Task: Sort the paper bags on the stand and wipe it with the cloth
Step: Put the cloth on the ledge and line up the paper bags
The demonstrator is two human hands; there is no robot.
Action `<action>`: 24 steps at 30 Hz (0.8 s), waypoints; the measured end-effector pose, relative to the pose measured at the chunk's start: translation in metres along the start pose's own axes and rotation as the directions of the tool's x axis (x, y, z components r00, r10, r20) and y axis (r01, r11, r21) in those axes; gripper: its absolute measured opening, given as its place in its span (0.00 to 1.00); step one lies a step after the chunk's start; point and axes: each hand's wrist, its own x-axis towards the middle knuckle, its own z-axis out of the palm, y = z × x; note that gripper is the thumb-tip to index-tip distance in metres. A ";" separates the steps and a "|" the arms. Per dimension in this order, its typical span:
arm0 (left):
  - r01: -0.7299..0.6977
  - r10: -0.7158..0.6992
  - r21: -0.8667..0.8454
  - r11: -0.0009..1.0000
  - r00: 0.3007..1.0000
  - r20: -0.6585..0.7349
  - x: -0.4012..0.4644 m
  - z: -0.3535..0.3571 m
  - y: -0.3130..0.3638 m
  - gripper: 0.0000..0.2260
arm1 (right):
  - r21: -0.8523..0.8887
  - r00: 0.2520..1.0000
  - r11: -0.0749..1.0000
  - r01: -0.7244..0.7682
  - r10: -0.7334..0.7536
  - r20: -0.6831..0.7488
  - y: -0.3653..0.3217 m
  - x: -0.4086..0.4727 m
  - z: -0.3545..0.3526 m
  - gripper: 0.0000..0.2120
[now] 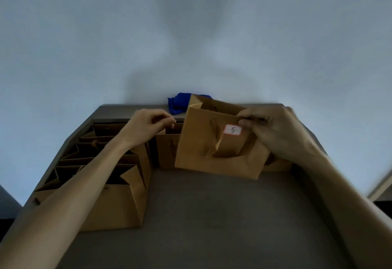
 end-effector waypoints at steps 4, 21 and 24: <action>0.008 -0.014 -0.065 0.998 0.996 -0.085 -0.022 -0.016 0.007 0.08 | -0.006 0.966 0.999 0.050 -0.047 0.253 -0.015 0.014 0.042 0.09; -0.072 0.064 0.224 0.972 0.997 0.042 -0.052 0.008 -0.017 0.09 | -0.252 0.924 0.927 0.277 -0.185 0.334 -0.013 0.026 0.125 0.14; -0.105 0.089 0.296 0.949 0.994 0.068 -0.051 0.016 -0.021 0.07 | -0.223 0.929 0.933 0.284 -0.210 0.306 -0.004 0.021 0.135 0.13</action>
